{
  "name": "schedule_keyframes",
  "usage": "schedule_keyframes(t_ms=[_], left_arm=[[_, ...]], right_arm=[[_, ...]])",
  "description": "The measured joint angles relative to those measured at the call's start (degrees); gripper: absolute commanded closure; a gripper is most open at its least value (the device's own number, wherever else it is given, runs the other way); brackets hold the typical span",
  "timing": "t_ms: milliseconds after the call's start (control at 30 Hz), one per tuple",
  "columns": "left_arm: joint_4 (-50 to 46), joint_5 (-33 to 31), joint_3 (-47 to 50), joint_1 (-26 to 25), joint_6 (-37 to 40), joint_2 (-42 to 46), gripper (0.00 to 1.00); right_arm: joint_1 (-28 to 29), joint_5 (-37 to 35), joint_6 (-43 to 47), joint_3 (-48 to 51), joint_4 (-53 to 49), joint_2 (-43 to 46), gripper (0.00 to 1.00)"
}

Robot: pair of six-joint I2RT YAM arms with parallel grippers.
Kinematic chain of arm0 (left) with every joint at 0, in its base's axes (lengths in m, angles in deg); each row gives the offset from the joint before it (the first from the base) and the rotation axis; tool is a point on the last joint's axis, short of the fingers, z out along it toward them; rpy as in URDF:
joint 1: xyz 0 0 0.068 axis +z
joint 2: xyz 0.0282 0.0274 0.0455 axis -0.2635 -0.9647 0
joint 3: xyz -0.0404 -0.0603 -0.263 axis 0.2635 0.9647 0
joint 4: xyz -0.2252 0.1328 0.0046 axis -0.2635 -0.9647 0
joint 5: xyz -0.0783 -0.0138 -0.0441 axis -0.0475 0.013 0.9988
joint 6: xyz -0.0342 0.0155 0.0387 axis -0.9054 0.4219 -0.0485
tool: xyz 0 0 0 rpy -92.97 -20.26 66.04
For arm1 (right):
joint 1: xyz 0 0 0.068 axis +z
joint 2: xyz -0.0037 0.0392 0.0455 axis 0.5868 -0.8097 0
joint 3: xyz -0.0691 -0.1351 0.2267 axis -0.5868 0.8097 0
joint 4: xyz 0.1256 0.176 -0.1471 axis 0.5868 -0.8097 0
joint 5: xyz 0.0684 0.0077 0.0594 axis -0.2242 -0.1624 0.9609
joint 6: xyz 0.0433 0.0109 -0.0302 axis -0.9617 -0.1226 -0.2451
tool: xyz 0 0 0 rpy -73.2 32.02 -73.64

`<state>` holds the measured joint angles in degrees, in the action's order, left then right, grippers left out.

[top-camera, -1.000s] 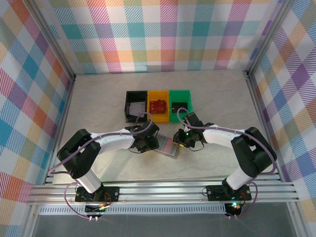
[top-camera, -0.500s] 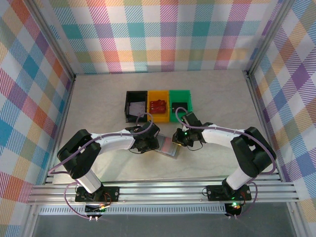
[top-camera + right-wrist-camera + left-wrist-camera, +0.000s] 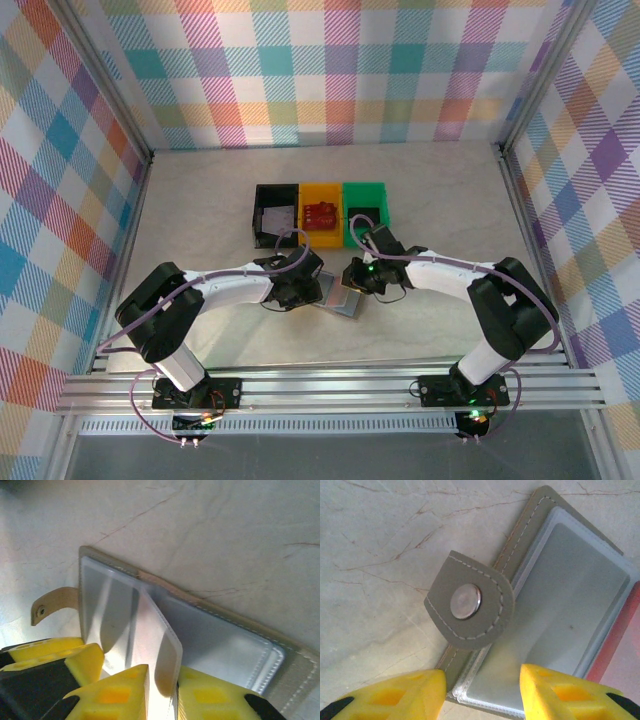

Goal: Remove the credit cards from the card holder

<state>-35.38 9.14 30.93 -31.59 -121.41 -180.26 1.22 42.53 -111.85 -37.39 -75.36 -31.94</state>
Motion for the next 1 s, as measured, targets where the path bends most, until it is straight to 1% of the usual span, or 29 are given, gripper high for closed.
schedule_keyframes(t_ms=[733, 1000], left_arm=[[-0.28, -0.39, -0.02, -0.42, 0.70, 1.68, 0.52], [-0.48, -0.83, -0.02, -0.74, 1.33, 1.97, 0.52]], right_arm=[[1.95, 1.27, -0.22, -2.86, 0.76, -0.13, 0.79], [2.58, 1.57, -0.44, -3.63, 0.76, -0.35, 0.77]])
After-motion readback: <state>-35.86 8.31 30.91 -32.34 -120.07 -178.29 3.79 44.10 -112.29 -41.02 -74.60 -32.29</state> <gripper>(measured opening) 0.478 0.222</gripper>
